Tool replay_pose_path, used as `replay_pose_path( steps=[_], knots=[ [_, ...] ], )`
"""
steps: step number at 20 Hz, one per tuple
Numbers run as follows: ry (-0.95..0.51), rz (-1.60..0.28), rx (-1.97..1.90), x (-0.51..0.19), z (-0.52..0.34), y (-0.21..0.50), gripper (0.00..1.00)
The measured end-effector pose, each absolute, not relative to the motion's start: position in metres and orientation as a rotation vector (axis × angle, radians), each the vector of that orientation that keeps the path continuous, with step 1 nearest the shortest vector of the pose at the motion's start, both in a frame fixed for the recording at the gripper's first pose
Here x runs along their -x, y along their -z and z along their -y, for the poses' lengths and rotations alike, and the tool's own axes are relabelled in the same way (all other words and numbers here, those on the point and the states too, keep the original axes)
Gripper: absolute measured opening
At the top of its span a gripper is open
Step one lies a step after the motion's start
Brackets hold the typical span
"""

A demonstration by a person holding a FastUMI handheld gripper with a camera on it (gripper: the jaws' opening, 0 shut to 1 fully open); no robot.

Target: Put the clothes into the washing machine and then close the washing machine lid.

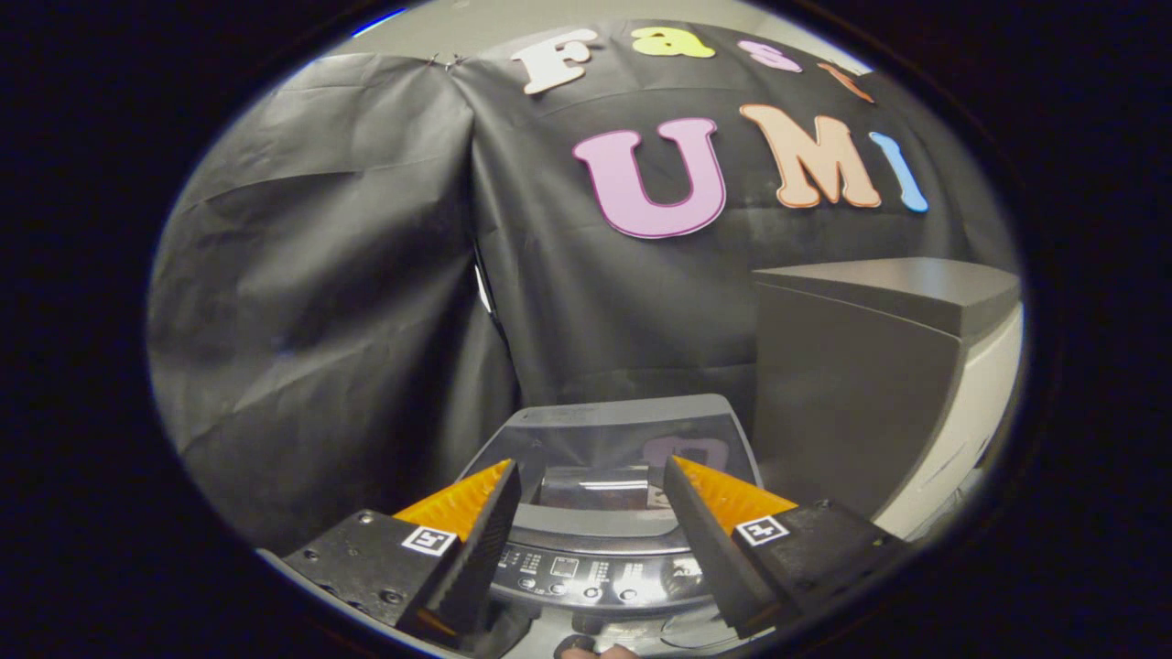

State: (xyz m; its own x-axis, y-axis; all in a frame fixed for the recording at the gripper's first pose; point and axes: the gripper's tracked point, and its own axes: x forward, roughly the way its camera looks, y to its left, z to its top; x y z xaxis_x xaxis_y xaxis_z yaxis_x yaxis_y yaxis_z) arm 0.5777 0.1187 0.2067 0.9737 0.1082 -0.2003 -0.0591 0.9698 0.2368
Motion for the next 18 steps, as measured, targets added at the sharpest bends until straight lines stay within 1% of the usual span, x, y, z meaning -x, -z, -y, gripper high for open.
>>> replay_pose_path(
  steps=[18],
  knots=[
    [-0.021, -0.149, -0.227, -0.535, -0.087, -0.2, 0.96]
  ],
)
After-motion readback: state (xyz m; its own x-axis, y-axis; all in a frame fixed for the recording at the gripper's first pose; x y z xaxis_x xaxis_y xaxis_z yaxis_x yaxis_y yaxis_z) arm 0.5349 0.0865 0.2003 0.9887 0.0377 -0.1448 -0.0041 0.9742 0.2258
